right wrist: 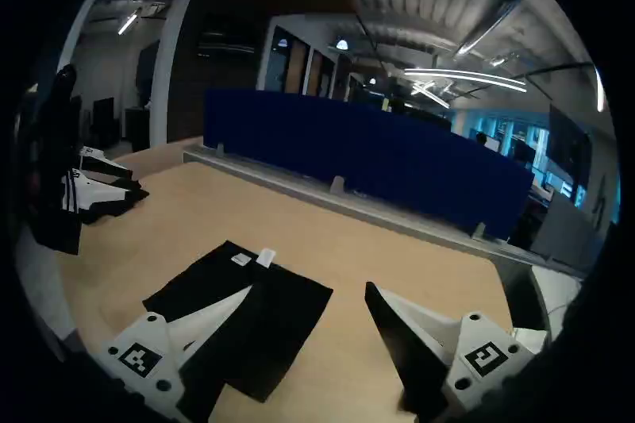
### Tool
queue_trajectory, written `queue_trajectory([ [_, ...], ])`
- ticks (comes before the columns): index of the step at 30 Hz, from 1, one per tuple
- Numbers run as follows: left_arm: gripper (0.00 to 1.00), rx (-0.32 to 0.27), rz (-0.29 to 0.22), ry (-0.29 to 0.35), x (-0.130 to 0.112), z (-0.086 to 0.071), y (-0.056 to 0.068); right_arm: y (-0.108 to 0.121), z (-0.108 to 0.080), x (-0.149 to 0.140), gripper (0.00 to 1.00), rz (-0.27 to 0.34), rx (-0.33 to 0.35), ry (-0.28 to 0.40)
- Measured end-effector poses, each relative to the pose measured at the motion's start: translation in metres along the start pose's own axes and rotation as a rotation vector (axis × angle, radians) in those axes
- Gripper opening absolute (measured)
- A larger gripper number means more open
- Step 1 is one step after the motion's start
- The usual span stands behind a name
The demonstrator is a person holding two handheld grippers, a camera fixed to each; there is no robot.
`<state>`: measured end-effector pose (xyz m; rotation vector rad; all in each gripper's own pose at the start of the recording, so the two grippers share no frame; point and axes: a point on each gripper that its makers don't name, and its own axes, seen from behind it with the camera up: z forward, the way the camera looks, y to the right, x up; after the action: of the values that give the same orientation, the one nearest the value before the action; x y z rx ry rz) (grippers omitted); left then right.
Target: Fold towel
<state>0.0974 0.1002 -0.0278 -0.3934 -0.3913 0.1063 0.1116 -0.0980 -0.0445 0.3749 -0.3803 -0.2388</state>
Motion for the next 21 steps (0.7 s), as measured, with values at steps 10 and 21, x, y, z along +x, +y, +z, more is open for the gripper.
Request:
queue_trajectory([
  [10, 0.94, -0.019, 0.027, -0.087, -0.046, 0.009, 0.011, -0.007, 0.012, -0.040, 1.00, -0.013, 0.014, -0.056],
  [21, 0.95, -0.047, 0.036, -0.158, -0.088, 0.019, 0.022, -0.018, 0.019, -0.082, 1.00, -0.027, 0.033, -0.123],
])
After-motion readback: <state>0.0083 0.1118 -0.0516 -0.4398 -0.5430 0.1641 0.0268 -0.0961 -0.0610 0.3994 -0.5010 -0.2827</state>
